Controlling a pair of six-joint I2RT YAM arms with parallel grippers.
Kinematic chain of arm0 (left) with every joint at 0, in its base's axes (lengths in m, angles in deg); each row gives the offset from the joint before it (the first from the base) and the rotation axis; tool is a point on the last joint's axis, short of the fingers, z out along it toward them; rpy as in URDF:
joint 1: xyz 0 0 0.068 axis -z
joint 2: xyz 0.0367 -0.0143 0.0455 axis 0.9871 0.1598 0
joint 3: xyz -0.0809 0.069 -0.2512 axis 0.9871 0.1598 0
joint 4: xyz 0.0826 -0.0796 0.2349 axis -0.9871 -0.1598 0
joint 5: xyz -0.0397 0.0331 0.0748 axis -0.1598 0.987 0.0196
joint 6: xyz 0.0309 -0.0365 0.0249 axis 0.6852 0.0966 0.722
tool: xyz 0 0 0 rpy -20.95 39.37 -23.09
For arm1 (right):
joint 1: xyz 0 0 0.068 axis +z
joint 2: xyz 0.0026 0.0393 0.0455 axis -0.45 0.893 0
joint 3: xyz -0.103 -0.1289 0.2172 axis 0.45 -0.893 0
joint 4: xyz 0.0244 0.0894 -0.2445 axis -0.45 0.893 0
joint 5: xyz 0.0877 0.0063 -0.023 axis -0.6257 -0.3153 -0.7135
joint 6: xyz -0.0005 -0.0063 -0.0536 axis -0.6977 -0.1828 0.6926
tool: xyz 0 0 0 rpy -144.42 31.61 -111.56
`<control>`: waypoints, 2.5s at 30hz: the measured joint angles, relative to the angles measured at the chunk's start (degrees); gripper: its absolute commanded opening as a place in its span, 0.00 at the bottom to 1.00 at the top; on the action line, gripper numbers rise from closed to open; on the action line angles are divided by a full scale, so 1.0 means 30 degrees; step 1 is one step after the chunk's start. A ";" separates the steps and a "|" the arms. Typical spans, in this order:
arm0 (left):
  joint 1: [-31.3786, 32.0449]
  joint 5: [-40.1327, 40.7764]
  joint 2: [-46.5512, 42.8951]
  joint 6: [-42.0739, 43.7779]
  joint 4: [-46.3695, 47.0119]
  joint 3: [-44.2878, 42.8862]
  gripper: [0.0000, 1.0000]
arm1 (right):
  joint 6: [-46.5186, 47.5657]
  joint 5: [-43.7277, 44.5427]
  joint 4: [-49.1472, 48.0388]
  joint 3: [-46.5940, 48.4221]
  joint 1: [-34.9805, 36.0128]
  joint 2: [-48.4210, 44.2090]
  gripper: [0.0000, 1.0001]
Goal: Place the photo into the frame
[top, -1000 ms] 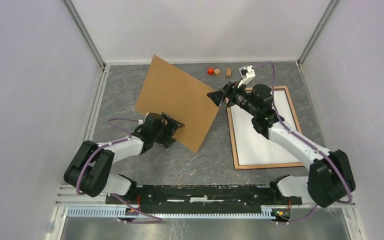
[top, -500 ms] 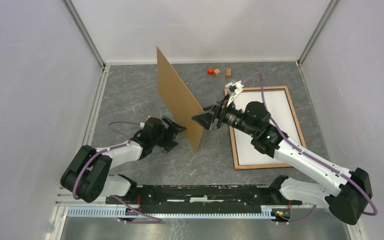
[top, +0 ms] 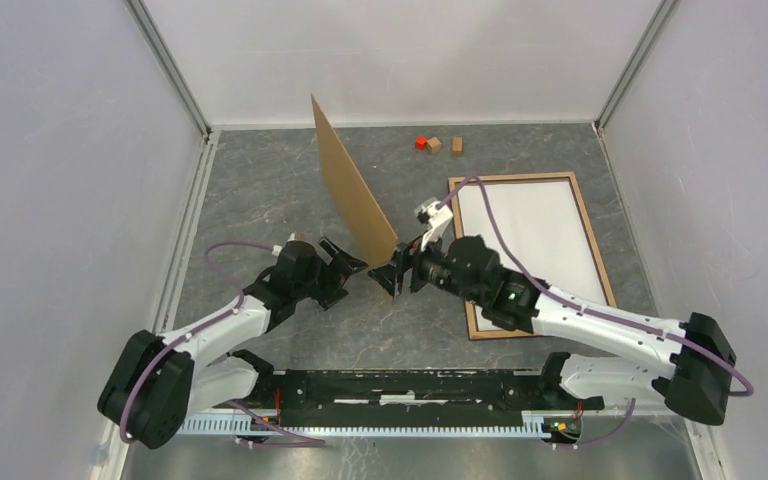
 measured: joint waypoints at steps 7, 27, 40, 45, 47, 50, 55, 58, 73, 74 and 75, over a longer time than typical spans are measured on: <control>0.0000 0.0656 -0.2441 0.0306 -0.1610 0.0379 1.00 | 0.3599 1.0185 -0.2521 -0.1319 0.3876 0.1945 0.38; -0.0007 0.2849 -0.4962 0.0423 -1.7427 -2.0735 1.00 | 1.7762 1.5300 -0.8786 -0.3432 0.6564 0.4029 0.00; -0.0087 0.3220 0.0328 -0.2018 -2.2753 -1.9671 0.90 | 1.8272 1.5963 -0.9012 -0.3534 0.7344 0.4160 0.00; -0.0284 0.3643 0.1727 -0.2295 -2.1915 -1.9205 0.70 | 1.8112 1.5992 -0.9078 -0.3730 0.7497 0.4153 0.00; -0.0364 0.3978 0.2127 -0.2317 -2.1464 -1.8527 0.64 | 1.7996 1.6043 -0.9085 -0.3796 0.7577 0.4146 0.00; -0.0452 0.4401 0.2237 -0.2317 -2.0538 -1.7347 0.38 | 1.7937 1.6181 -0.9071 -0.3927 0.7788 0.4095 0.05; -0.0495 0.4707 0.1851 -0.1909 -1.7872 -1.5416 0.06 | 1.7617 1.6320 -0.8437 -0.4226 0.8408 0.3963 0.62; -0.0568 0.4852 0.1428 -0.1297 -1.6997 -1.4753 0.02 | 1.6378 1.6487 -0.6805 -0.4124 0.8648 0.3067 0.83; -0.2579 0.3242 -0.6222 0.7031 -1.3238 -1.2233 0.02 | 1.1788 1.3981 0.4495 0.2018 0.8757 -0.7745 0.91; -0.2601 0.2331 -0.6339 0.7482 -1.2211 -1.2233 0.02 | 1.1788 1.4520 0.4503 0.2084 0.8757 -0.8094 0.91; -0.2594 0.1596 -0.6324 0.7635 -1.1395 -1.2233 0.02 | 1.1788 1.5147 0.4517 0.2084 0.8757 -0.8415 0.91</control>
